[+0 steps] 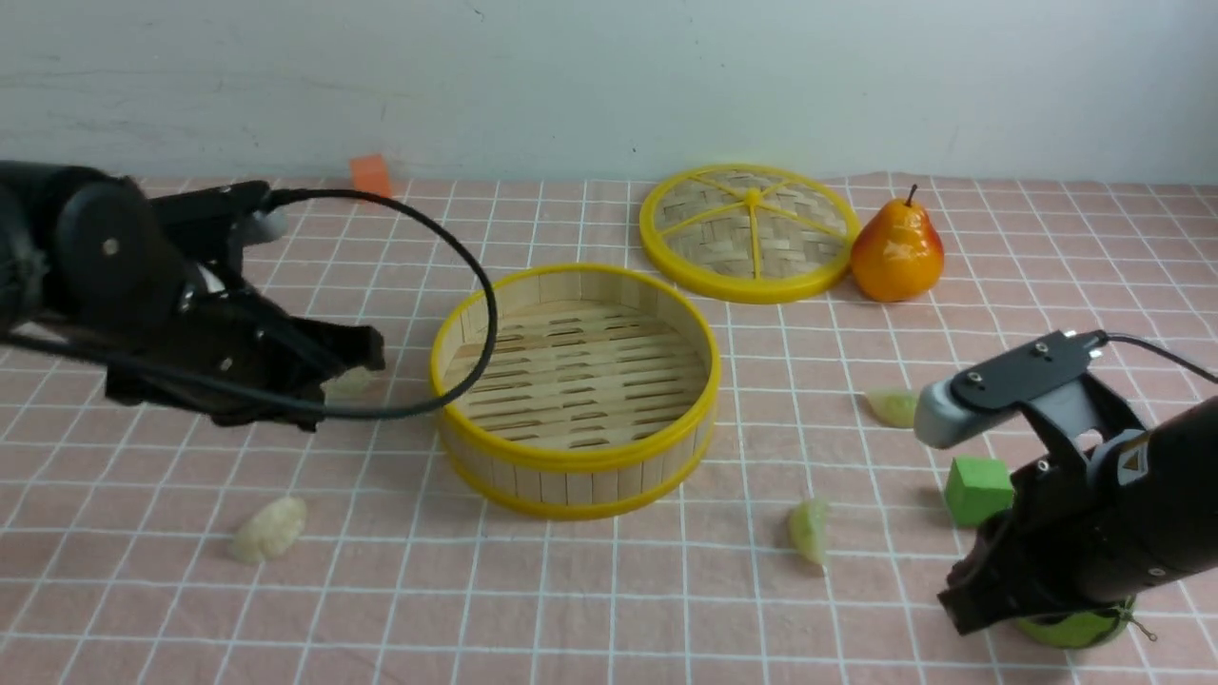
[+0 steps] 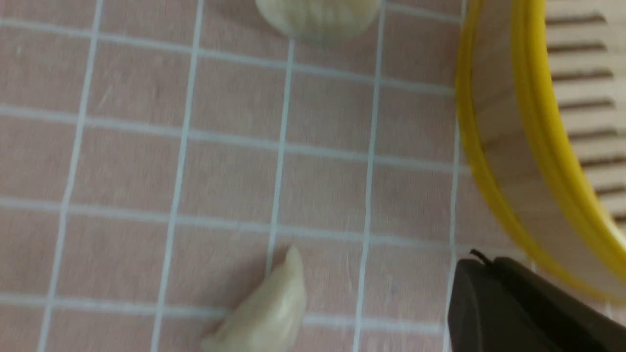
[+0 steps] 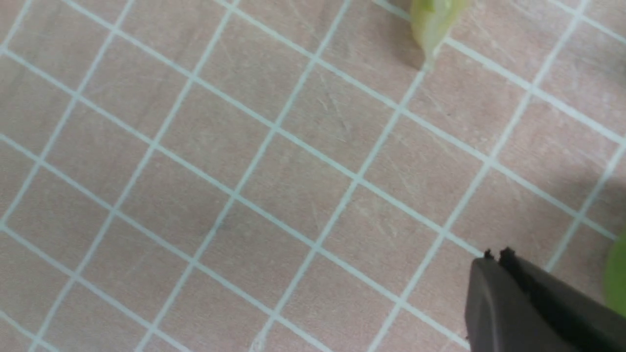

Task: Put the dumplings into the steamer on the table with the pink tablecloth.
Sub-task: 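Reach for and grasp a dumpling on the table with the left gripper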

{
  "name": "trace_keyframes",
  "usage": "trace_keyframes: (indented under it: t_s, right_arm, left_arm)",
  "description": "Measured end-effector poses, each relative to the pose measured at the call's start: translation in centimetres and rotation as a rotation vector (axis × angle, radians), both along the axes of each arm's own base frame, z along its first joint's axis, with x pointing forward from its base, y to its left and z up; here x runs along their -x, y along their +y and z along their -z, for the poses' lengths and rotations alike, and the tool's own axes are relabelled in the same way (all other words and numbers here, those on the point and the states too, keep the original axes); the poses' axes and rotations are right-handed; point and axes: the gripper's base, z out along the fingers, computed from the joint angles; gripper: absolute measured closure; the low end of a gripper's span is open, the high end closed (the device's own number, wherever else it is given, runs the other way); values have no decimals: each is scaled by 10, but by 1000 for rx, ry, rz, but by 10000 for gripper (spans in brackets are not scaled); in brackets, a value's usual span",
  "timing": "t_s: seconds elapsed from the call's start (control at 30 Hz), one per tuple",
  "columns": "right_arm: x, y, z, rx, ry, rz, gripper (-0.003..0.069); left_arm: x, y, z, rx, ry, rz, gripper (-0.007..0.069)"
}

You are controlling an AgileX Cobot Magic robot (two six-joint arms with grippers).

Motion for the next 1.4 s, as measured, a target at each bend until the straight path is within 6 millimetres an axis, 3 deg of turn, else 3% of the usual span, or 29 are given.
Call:
trace_keyframes:
  t_s: [0.03,0.1,0.17,0.2,0.3,0.43,0.7,0.97,1.4]
  right_arm:
    - [0,0,0,-1,-1,-2,659]
    - [-1,2,1,-5,-4,-25,657]
    - [-1,2,2,-5,-4,-27,655]
    - [-1,2,2,-5,-2,-29,656]
    - [-1,2,2,-3,-5,-34,654]
    - [-2,2,2,-2,-12,-36,651]
    - [-2,3,2,0,-17,-46,646]
    - [-1,5,1,-42,0,-26,645]
    - [2,10,0,-101,33,-42,645]
  left_arm:
    - [-3,0,1,3,-4,-5,590]
    - [-37,0,12,30,-6,-71,478]
    - [-48,1,19,33,5,-95,415]
    - [-62,2,24,25,9,-117,330]
    - [-80,3,33,18,21,-154,204]
    - [-100,2,40,18,7,-197,137]
    - [-124,9,61,-61,22,-308,123]
    - [-127,13,86,-86,69,-374,123]
    - [-128,11,95,-44,118,-405,163]
